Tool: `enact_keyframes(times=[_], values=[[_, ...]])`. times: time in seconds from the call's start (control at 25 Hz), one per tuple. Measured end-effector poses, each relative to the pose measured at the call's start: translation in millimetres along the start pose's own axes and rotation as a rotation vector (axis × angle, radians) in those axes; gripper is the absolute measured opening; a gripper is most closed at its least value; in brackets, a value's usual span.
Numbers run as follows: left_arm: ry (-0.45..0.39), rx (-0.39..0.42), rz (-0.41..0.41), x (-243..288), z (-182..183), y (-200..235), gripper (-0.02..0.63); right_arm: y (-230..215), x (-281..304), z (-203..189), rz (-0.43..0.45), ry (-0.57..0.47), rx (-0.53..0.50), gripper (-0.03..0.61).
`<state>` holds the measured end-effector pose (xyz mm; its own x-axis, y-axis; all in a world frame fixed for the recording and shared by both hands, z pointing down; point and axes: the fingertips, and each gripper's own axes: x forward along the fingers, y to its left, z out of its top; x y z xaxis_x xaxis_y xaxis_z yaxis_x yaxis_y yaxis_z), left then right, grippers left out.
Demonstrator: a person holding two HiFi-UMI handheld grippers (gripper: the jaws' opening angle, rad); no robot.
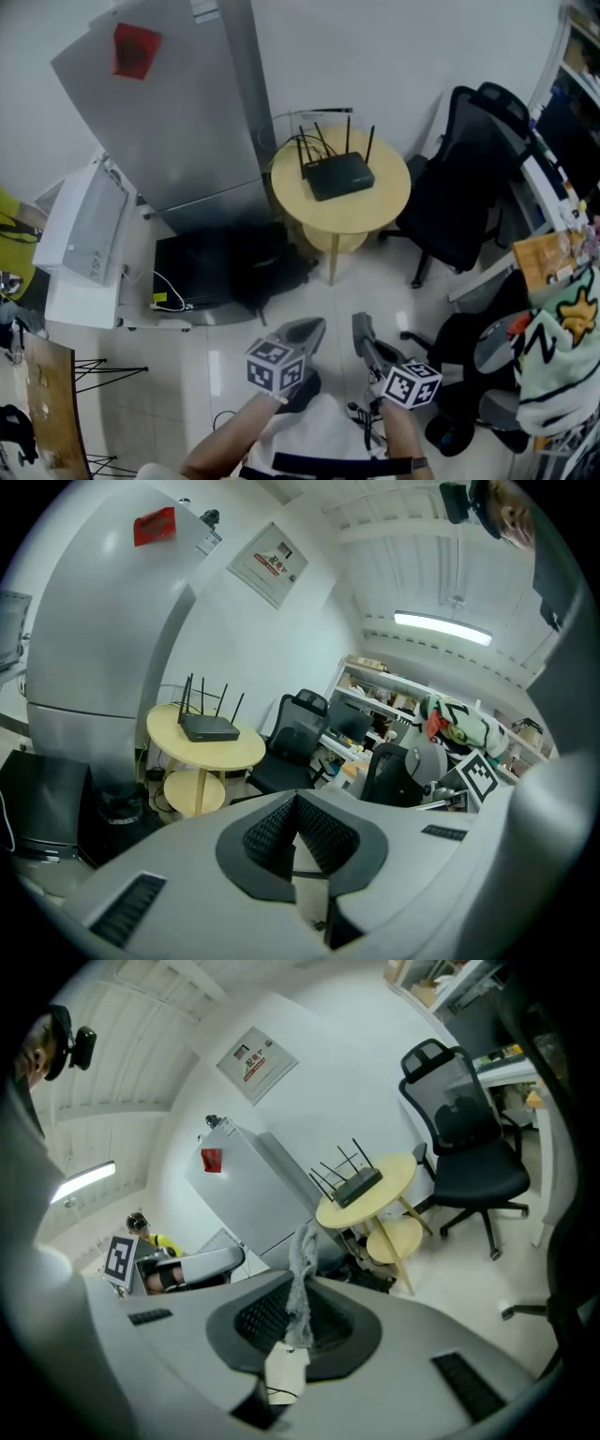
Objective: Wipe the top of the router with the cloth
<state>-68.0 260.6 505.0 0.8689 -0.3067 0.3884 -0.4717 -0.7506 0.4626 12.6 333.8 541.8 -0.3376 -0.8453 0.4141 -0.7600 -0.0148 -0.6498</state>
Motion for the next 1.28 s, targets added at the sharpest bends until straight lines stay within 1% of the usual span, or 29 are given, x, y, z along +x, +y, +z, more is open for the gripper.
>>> enact_keyframes(times=[0.16, 0.28, 0.4, 0.64, 0.84, 1.0, 1.16, 1.28], values=[[-0.001, -0.004, -0.002, 8.3, 29.3, 41.8, -0.002, 7.5, 46.7, 27.2, -0.001, 0.014, -0.024, 0.035], [0.000, -0.005, -0.006, 12.9, 47.4, 73.2, -0.002, 8.3, 78.6, 49.1, -0.019, -0.002, -0.021, 0.035], [0.007, -0.009, -0.014, 14.2, 58.0, 96.0, -0.002, 6.1, 100.3, 73.2, -0.047, -0.044, 0.001, 0.035], [-0.014, -0.048, -0.006, 16.4, 78.3, 135.9, -0.002, 2.8, 133.7, 106.6, -0.076, -0.064, -0.029, 0.035], [-0.031, -0.087, 0.007, 25.6, 89.8, 159.7, -0.002, 2.5, 163.1, 119.0, -0.071, -0.039, -0.026, 0.035], [-0.037, -0.094, 0.015, 43.6, 104.1, 173.7, -0.002, -7.3, 188.5, 132.0, -0.062, -0.025, -0.018, 0.035], [-0.044, -0.082, 0.027, 72.2, 125.3, 192.1, -0.002, -16.4, 228.9, 158.9, -0.047, -0.007, -0.028, 0.035], [-0.037, -0.087, 0.034, 98.6, 142.7, 208.1, -0.002, -18.4, 269.0, 182.5, -0.021, 0.038, -0.057, 0.035]])
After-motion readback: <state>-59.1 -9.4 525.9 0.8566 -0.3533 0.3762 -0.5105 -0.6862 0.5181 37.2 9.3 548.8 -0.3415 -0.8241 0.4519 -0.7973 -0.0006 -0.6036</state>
